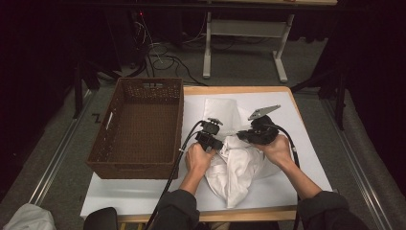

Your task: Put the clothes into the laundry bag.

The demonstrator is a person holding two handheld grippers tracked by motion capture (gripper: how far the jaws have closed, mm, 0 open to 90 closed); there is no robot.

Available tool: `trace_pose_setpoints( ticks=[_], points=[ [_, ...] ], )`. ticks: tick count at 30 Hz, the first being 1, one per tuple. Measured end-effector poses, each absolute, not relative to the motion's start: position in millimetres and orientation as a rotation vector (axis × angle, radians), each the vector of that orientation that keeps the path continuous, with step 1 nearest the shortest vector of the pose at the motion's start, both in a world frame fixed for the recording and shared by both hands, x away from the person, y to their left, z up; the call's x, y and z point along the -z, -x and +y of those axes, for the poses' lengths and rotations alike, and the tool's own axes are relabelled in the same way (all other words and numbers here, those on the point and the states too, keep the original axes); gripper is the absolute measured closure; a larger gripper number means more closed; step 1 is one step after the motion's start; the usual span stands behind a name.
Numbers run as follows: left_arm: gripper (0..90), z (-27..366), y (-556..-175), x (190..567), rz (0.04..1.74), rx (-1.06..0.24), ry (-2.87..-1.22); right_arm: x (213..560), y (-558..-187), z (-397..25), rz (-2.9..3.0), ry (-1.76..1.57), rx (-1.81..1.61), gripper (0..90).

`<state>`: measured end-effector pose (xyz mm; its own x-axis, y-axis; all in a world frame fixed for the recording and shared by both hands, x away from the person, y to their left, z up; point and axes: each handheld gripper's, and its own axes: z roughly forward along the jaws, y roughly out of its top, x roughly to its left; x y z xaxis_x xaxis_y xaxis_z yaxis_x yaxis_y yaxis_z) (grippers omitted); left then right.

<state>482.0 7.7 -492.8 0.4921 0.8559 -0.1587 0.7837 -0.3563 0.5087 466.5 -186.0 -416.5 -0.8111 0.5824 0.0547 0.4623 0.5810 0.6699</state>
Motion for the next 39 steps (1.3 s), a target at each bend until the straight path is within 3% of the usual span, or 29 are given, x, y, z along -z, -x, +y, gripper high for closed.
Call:
trace_pose_setpoints(
  ticks=[3,6,13,17,24,29,34,36,39],
  points=[
    [79.0,4.6,-481.1,492.3,1.314,-0.176,-2.232,418.0,-467.5,-187.5,2.641,-0.875,-1.042,89.8],
    [84.9,6.7,-477.9,487.0,1.300,-0.185,-2.254,418.9,-467.5,-188.1,2.635,-0.889,-1.052,89.8],
    [85.9,19.5,-455.3,461.1,1.267,-0.272,-2.244,418.1,-467.2,-189.9,2.630,-0.891,-1.063,89.7],
    [85.5,27.6,-443.0,453.9,1.274,-0.232,-2.219,419.3,-466.8,-185.9,2.642,-0.868,-1.050,89.6],
    [87.5,26.4,-432.7,447.0,1.125,-0.152,-2.131,419.2,-466.5,-173.5,2.659,-0.844,-1.044,89.6],
    [89.3,15.7,-431.4,444.7,1.088,-0.193,-2.188,417.8,-465.1,-167.2,2.660,-0.824,-1.055,89.6],
    [60.5,17.7,-434.8,446.5,1.148,-0.242,-2.173,417.5,-466.3,-170.6,2.656,-0.832,-1.056,89.6],
    [55.6,17.6,-440.4,450.1,1.183,-0.244,-2.175,417.2,-466.7,-171.6,2.655,-0.835,-1.058,89.6],
    [55.7,13.3,-449.7,459.8,1.214,-0.216,-2.182,417.2,-465.7,-170.6,2.656,-0.830,-1.059,89.6]
  ],
)
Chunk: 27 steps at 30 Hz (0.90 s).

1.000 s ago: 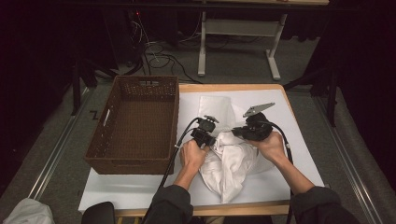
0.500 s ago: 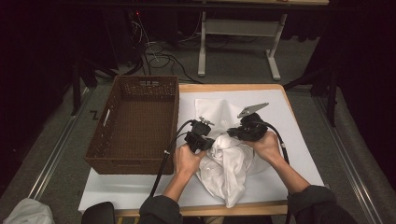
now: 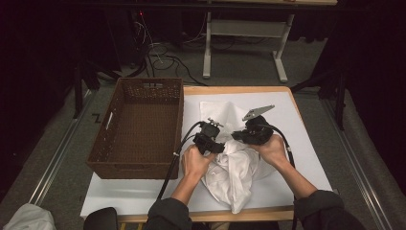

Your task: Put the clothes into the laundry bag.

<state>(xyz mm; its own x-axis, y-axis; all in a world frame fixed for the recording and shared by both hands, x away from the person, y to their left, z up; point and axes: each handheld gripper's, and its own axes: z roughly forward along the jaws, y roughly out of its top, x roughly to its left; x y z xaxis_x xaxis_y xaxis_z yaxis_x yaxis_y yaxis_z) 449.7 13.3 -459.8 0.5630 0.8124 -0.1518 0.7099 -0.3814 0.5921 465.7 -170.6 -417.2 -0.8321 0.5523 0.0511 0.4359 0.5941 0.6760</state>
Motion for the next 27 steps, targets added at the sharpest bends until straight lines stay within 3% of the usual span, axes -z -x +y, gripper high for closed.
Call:
trace_pose_setpoints(
  ticks=[2,4,7,10,14,19,27],
  points=[
    [64.7,8.5,-453.0,465.7,1.193,-0.179,-2.190,417.6,-465.8,-169.9,2.659,-0.828,-1.055,89.6],
    [81.8,1.0,-450.0,465.6,1.146,-0.223,-2.184,417.7,-466.2,-169.7,2.662,-0.832,-1.055,89.6],
    [85.1,-8.0,-444.9,454.6,1.069,-0.293,-2.222,415.9,-464.4,-169.8,2.658,-0.811,-1.078,89.7],
    [85.2,-11.7,-454.2,453.4,1.130,-0.322,-2.221,412.8,-459.9,-169.5,2.662,-0.803,-1.099,89.7],
    [81.9,-9.6,-460.7,458.0,1.182,-0.337,-2.185,413.6,-456.5,-175.5,2.669,-0.784,-1.079,89.7],
    [65.5,-7.0,-448.2,448.5,1.149,-0.384,-2.189,420.3,-460.8,-188.4,2.668,-0.855,-1.091,89.6],
    [51.2,4.4,-441.1,441.1,1.176,-0.449,-2.222,415.6,-460.3,-182.9,2.663,-0.825,-1.108,89.6]
  ],
)
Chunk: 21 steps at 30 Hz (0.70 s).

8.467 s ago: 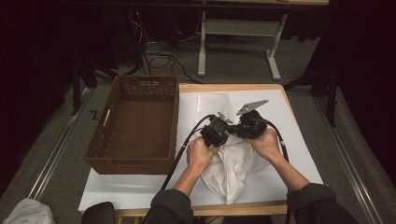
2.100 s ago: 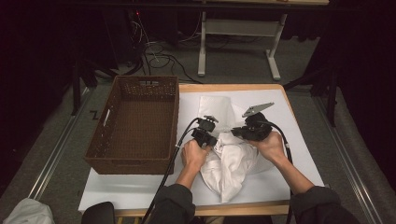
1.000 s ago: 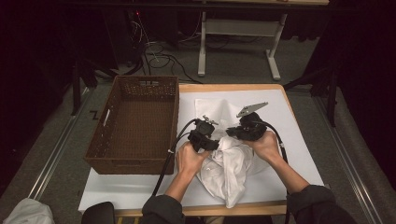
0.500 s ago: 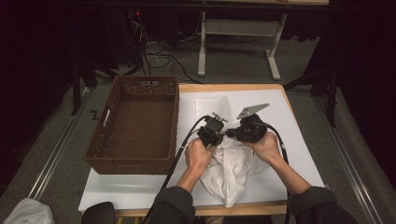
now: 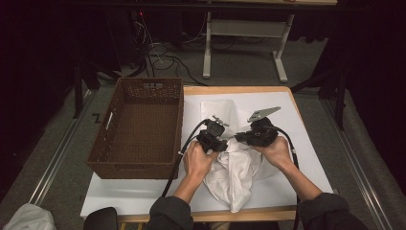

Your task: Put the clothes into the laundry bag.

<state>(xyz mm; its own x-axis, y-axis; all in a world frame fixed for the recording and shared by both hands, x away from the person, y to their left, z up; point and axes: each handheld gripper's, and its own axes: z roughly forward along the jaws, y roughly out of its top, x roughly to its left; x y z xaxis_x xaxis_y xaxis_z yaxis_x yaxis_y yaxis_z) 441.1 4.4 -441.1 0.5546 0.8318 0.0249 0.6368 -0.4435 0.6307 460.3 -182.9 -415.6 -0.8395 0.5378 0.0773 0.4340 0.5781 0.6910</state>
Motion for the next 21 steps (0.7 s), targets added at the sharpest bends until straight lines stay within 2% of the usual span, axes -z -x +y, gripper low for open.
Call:
trace_pose_setpoints(
  ticks=[5,10,12,15,17,21],
  points=[
    [47.2,2.9,-444.6,444.5,1.157,-0.439,-2.186,412.2,-461.4,-169.3,2.685,-0.802,-1.089,89.6],
    [49.7,1.4,-453.7,448.9,1.170,-0.461,-2.155,413.1,-460.9,-163.6,2.703,-0.778,-1.080,89.6],
    [57.7,1.4,-456.3,451.4,1.153,-0.470,-2.154,414.0,-460.2,-164.9,2.704,-0.798,-1.069,89.4],
    [77.6,-2.5,-454.2,452.3,1.090,-0.477,-2.185,416.9,-461.8,-169.0,2.703,-0.806,-1.059,89.2],
    [87.3,-1.5,-452.7,450.4,1.082,-0.475,-2.194,419.6,-463.3,-171.6,2.698,-0.813,-1.055,88.9],
    [88.8,3.9,-445.6,443.0,1.060,-0.464,-2.215,423.3,-463.1,-176.4,2.685,-0.835,-1.054,86.4]
  ],
)
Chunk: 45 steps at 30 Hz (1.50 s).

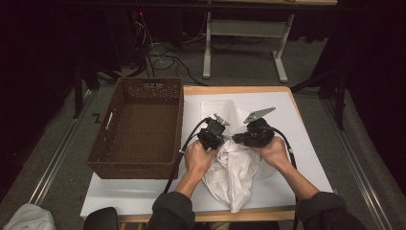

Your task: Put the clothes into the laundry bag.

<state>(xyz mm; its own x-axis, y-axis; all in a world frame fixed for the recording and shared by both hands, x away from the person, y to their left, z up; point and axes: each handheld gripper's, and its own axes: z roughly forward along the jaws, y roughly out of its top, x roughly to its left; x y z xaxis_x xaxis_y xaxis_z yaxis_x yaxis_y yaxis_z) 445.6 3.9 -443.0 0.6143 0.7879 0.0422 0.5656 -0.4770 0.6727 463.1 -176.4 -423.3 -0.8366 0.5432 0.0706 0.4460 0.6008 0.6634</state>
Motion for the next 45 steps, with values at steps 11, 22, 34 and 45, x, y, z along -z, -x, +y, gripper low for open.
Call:
trace_pose_setpoints(
  ticks=[11,22,34,45],
  points=[
    [89.2,5.5,-443.2,443.9,1.049,-0.373,-2.246,424.0,-458.8,-185.8,2.649,-0.852,-1.030,72.0],
    [89.2,2.1,-457.9,452.6,1.092,-0.324,-2.240,402.6,-428.1,-206.2,2.590,-0.795,-0.995,67.1],
    [89.2,2.8,-454.6,446.5,1.080,-0.330,-2.241,421.4,-407.6,-203.6,2.691,-0.744,-0.874,56.9],
    [89.2,1.4,-443.6,437.9,1.030,-0.316,-2.224,450.8,-414.0,-186.8,2.694,-0.746,-0.735,53.4]
  ],
)
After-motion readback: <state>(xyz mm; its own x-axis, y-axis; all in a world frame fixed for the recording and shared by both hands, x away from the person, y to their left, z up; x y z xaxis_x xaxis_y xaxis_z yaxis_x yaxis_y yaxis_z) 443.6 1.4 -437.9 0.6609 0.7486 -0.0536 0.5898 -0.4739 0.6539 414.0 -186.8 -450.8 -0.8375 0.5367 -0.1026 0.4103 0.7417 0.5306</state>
